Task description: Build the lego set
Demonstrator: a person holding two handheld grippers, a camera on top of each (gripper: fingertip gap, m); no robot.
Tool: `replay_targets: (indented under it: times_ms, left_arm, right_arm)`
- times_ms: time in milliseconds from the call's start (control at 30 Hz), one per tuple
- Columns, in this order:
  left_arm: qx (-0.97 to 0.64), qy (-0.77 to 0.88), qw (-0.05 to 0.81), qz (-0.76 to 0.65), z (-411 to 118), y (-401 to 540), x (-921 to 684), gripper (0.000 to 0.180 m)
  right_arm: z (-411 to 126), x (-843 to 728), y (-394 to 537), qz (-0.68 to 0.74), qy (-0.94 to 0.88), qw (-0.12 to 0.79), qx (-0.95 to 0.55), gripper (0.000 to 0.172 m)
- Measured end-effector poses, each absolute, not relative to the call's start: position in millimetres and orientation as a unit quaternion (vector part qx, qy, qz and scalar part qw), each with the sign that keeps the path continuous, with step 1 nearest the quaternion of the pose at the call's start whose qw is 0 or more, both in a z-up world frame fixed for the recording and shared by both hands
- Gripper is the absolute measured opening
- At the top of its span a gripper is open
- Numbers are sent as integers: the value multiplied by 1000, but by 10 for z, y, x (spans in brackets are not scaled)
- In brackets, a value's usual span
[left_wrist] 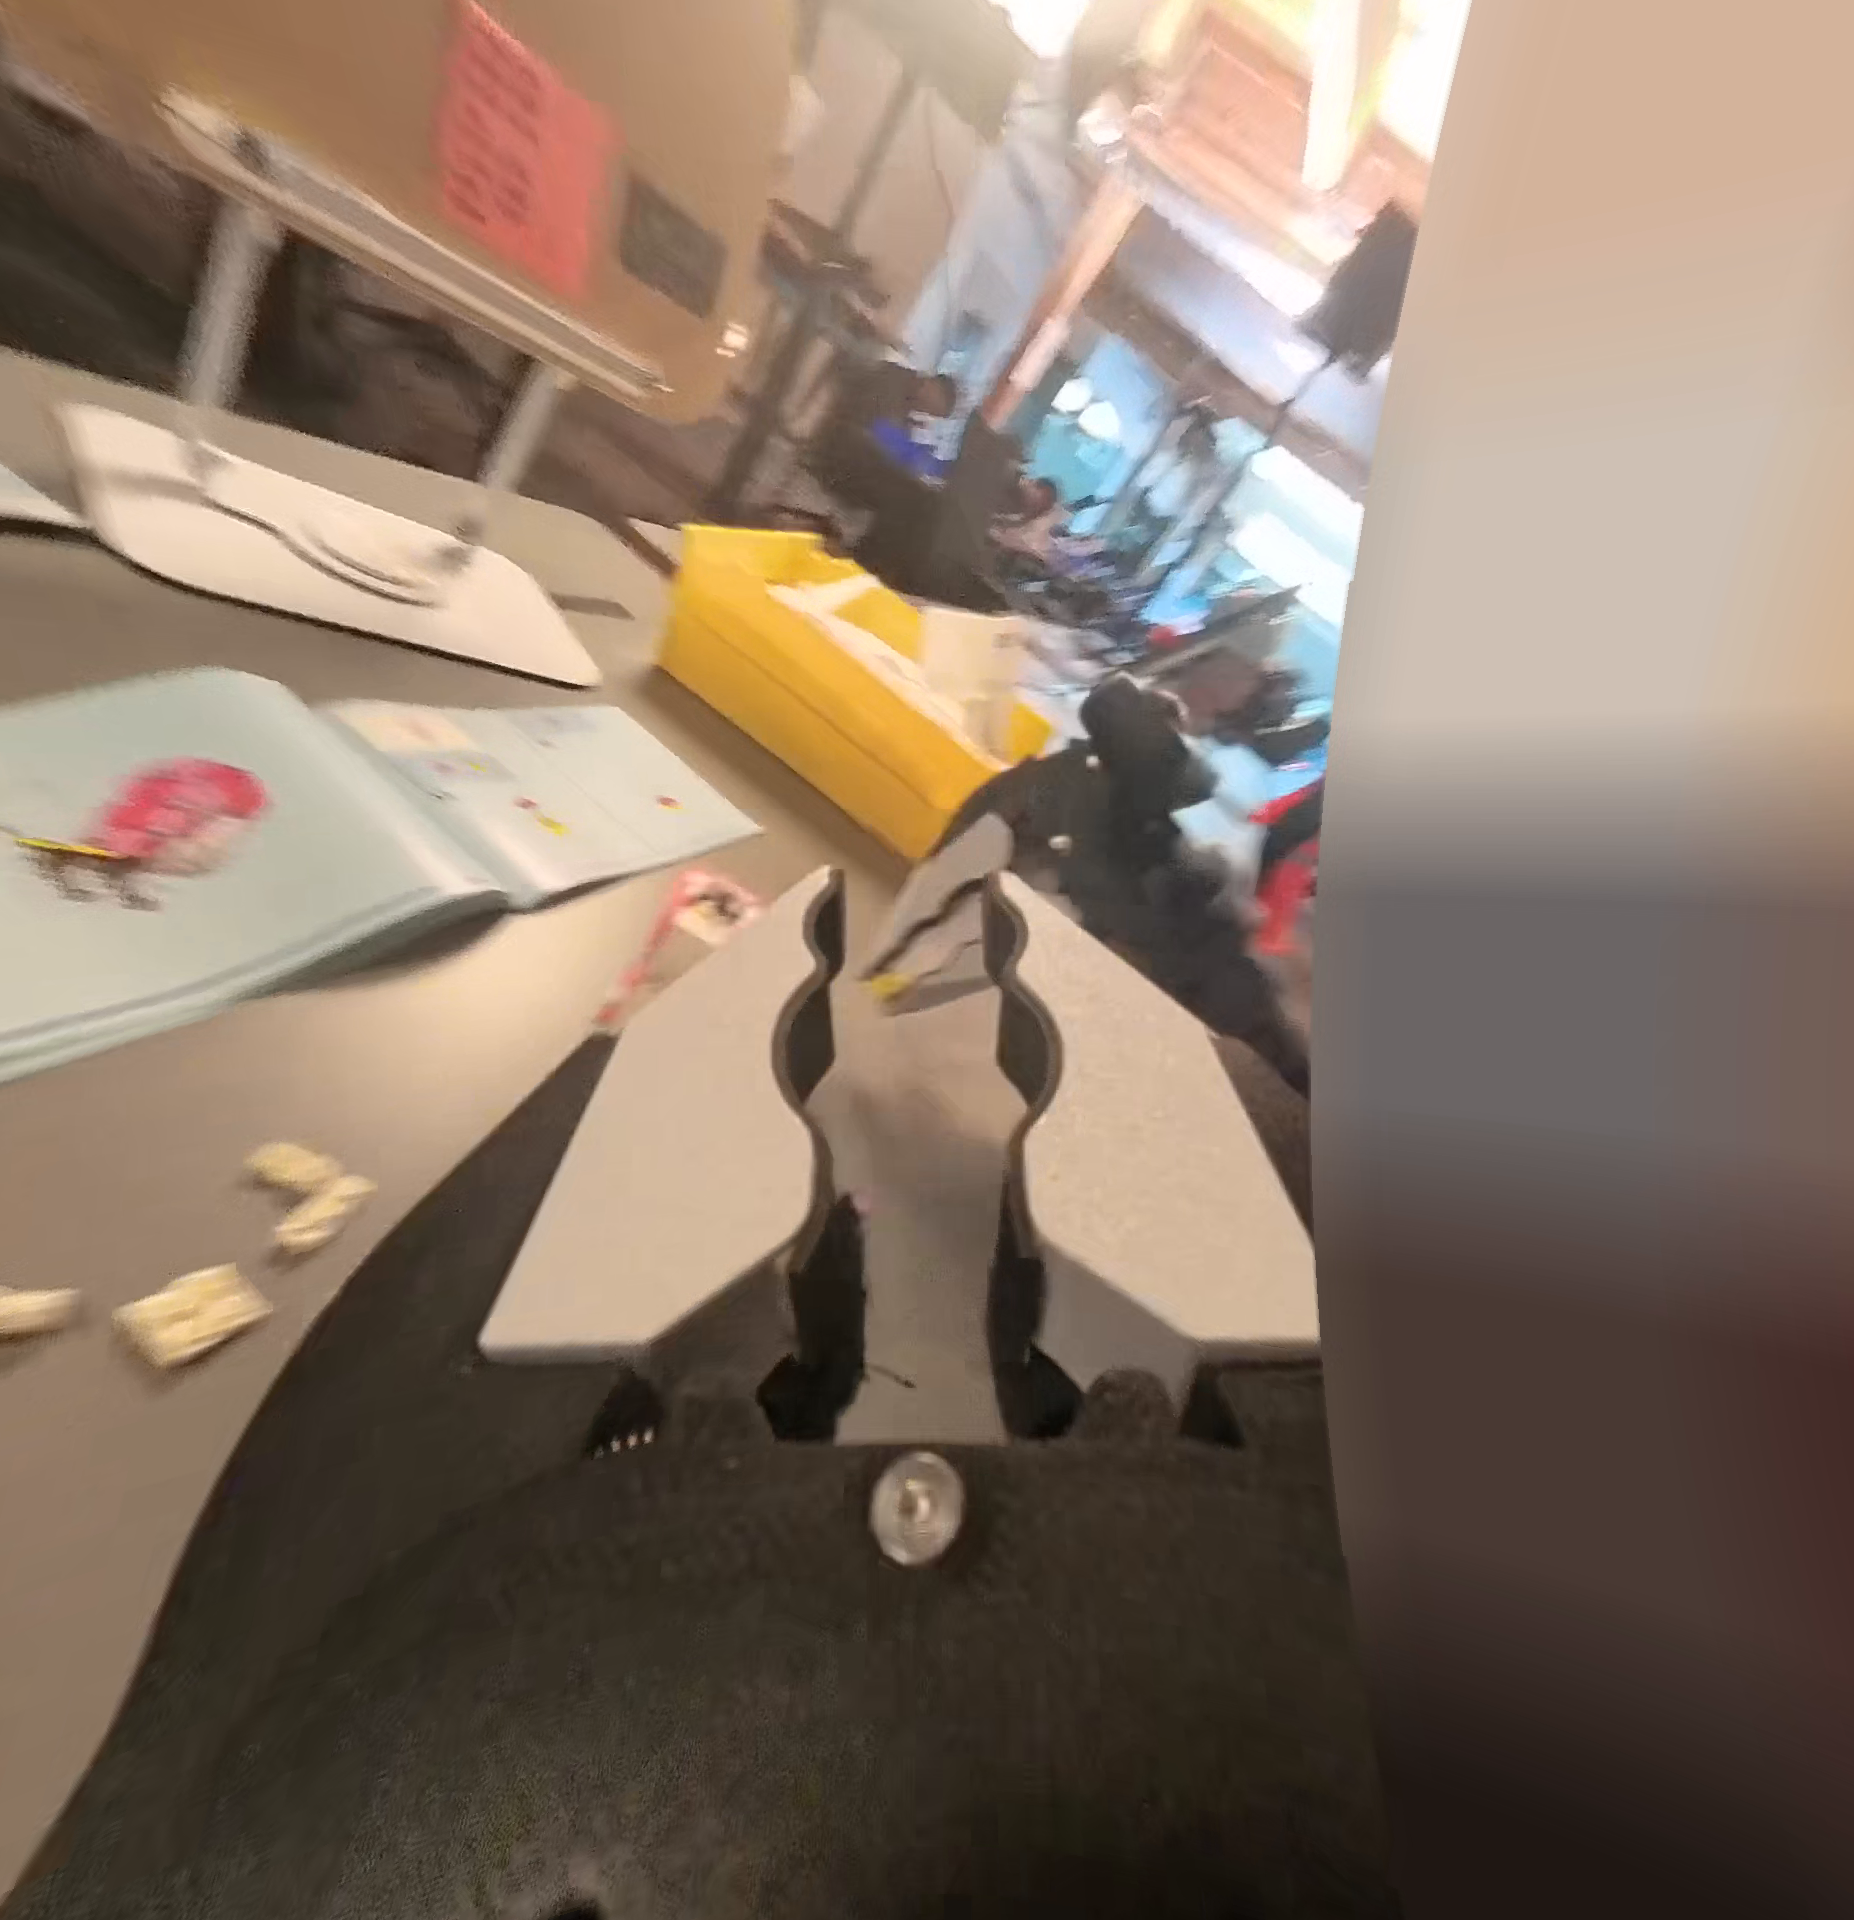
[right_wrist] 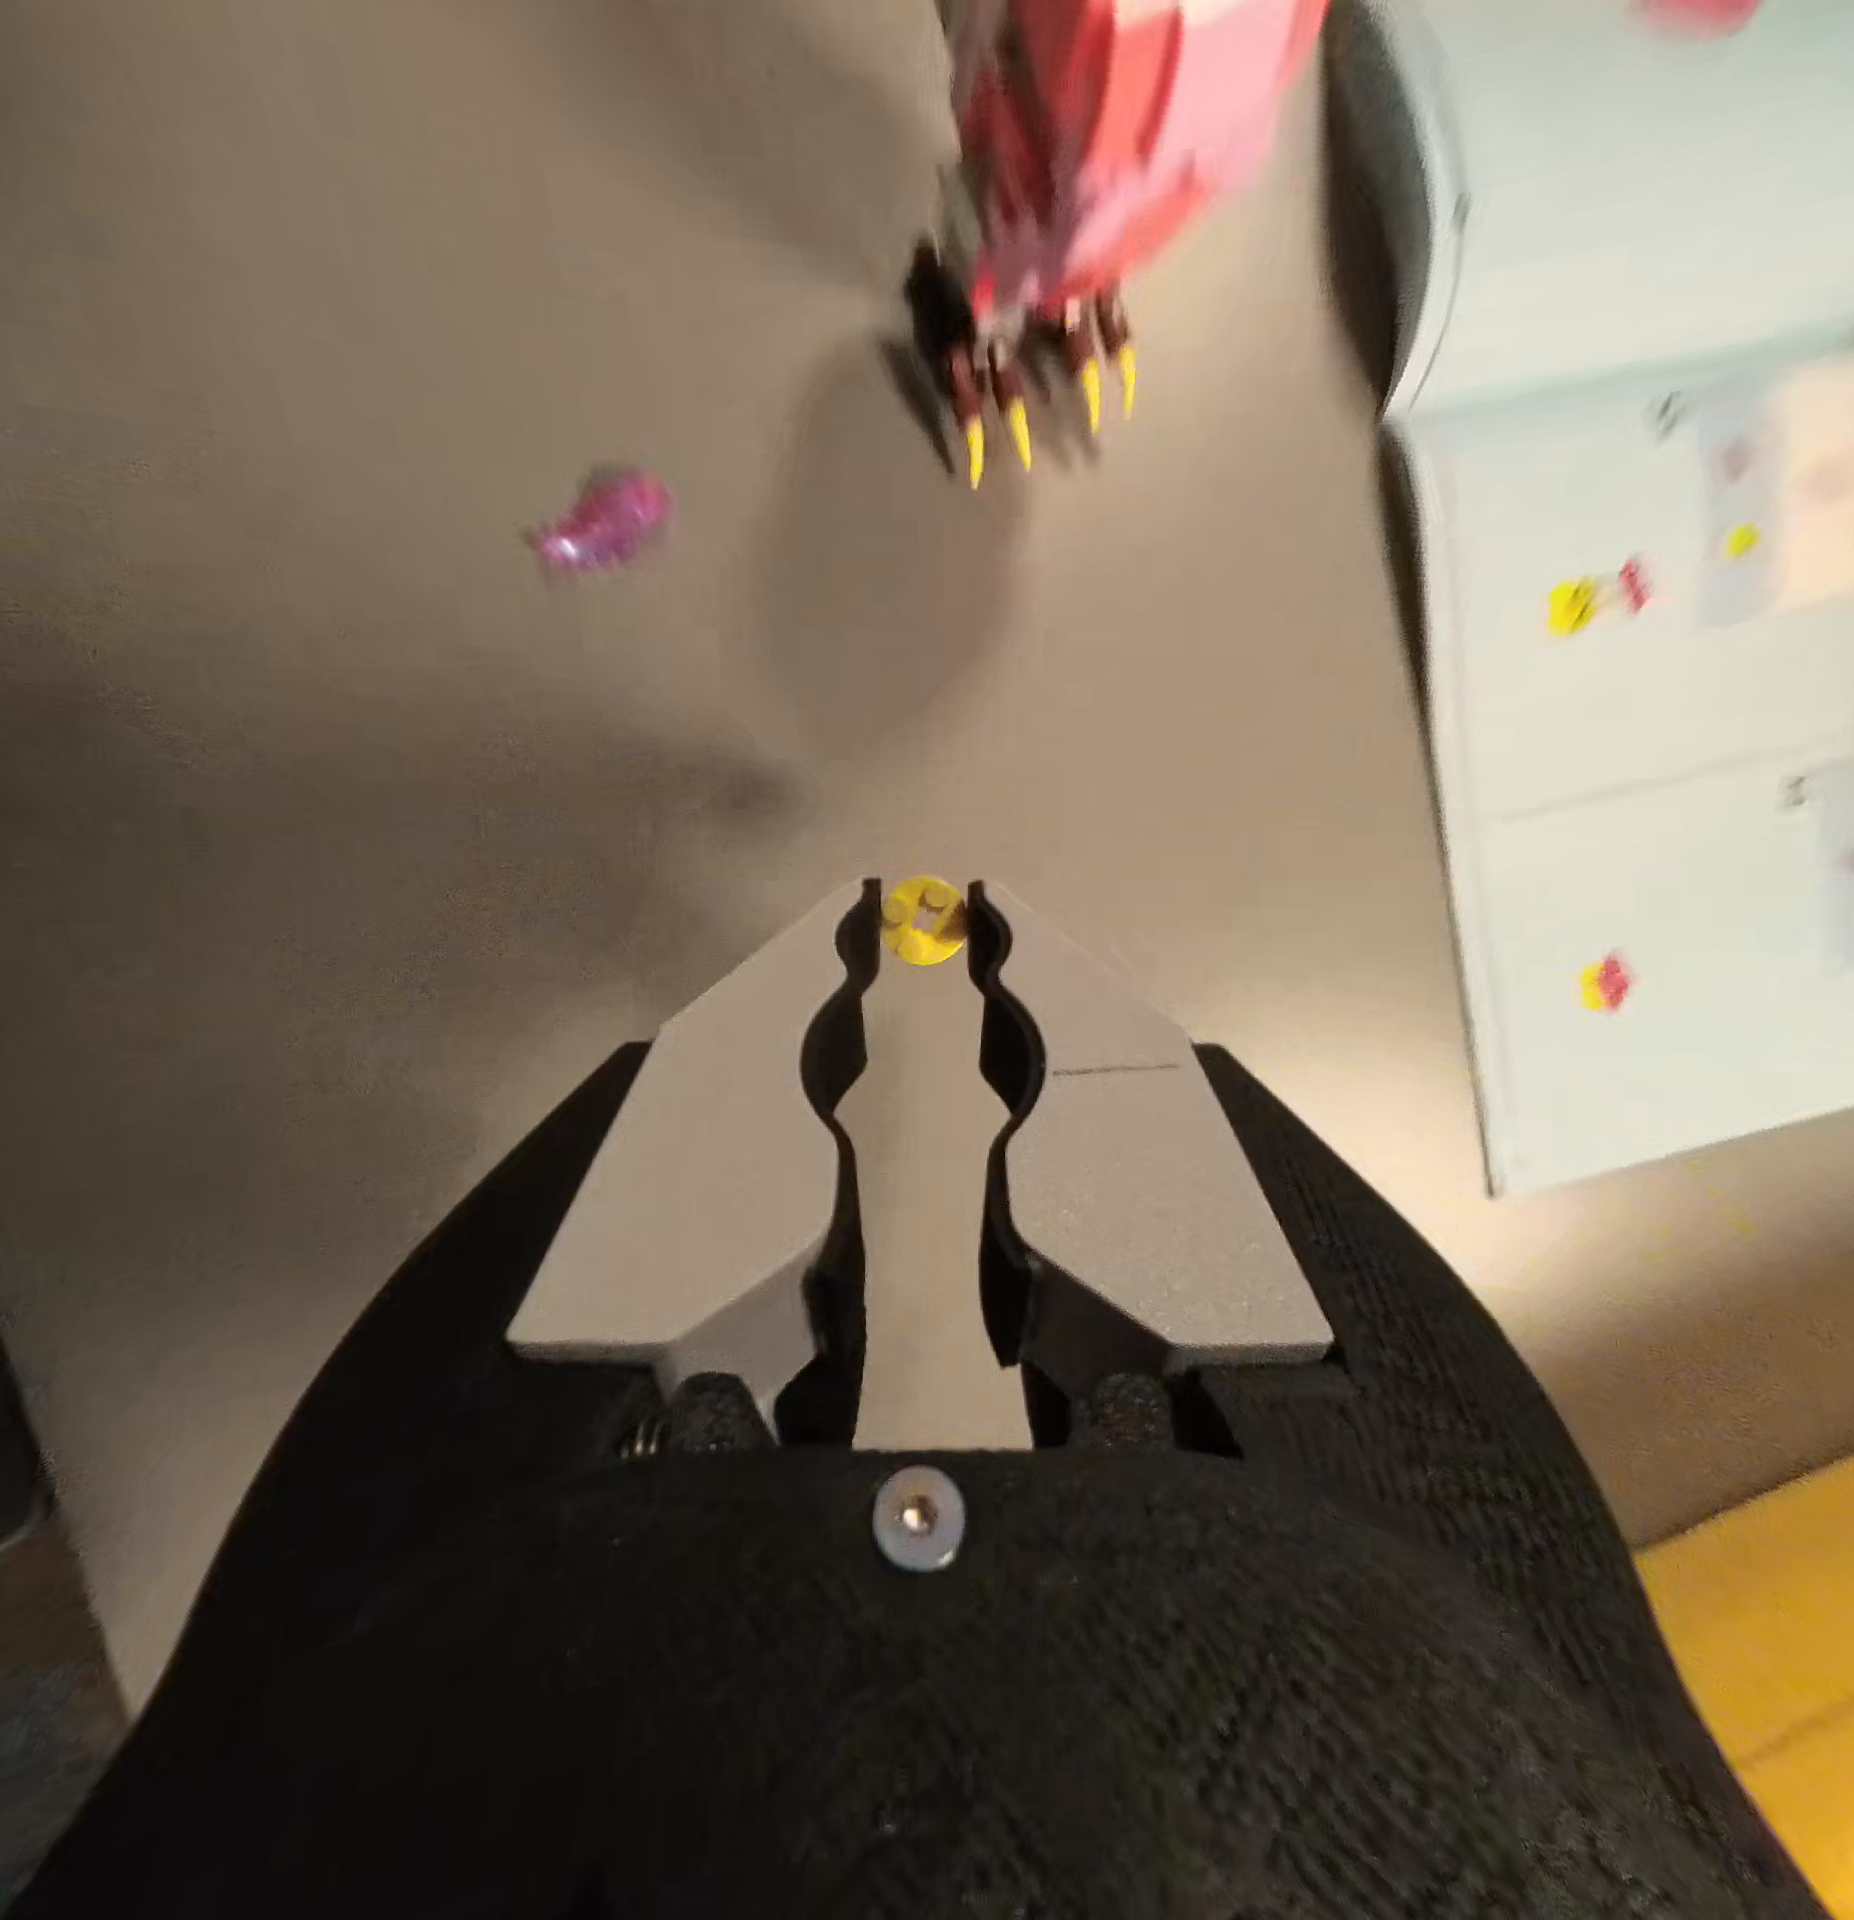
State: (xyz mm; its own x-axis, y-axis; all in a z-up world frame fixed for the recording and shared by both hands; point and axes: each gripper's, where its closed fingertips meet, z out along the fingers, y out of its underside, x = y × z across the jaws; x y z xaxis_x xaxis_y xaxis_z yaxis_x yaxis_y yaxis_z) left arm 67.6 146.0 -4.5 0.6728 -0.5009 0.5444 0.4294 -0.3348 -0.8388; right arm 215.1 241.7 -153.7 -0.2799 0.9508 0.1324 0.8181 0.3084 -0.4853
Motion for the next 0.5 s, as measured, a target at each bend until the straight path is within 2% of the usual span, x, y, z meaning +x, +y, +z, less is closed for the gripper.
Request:
replay_targets:
  times_ms: [100, 200, 333, 500]
  left_arm:
    - [-743, 49, 610, -271, -9, 1435, 562, 29]
    - [-746, 59, 628, -214, 103, 1386, 497, 35]
    - [-747, 45, 641, -167, 166, 1319, 300, 42]
    - [-748, 22, 657, -97, 236, 1167, -17, 50]
  right_arm:
    - [-1746, 2233, 2514, 131, -784, 149, -588, 15]
    - [-1846, 2232, 2525, 132, -784, 122, -594, 15]
    - [-1854, 2191, 2498, 141, -792, 129, -580, 15]
    - [-1854, 2154, 2449, 165, -779, 131, -591, 28]
